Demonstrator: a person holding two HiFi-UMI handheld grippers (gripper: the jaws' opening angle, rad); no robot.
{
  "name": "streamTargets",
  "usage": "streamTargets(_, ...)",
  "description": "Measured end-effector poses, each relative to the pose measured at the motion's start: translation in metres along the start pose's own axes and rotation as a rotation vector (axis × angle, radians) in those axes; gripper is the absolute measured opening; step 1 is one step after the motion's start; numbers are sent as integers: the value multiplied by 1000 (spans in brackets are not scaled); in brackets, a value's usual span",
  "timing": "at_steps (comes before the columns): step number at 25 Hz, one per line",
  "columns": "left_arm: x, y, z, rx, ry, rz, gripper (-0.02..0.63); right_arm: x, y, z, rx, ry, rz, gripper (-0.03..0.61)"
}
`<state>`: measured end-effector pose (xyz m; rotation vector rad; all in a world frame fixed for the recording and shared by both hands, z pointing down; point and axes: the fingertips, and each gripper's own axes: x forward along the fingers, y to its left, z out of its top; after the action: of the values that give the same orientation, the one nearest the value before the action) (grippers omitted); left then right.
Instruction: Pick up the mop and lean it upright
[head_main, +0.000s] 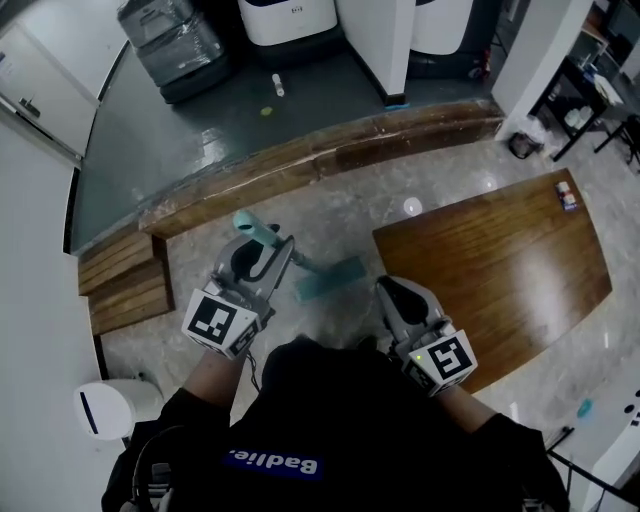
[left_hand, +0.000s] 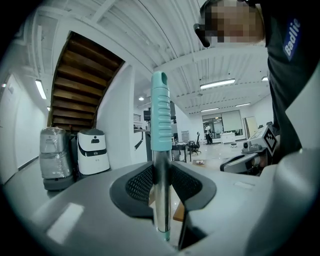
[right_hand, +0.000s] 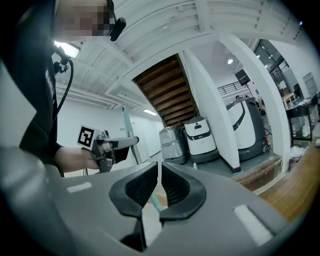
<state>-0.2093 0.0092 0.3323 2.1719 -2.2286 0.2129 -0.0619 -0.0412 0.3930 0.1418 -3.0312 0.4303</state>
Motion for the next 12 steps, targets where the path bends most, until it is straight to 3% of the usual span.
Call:
streamTargets(6,54,33,-1,10,-10,-82,122,9,-32,6,-8,-1,-126,26)
streamTargets(12,121,69,-18,-14,-19,-222,121,28,-79,21,6,-41,-351,25)
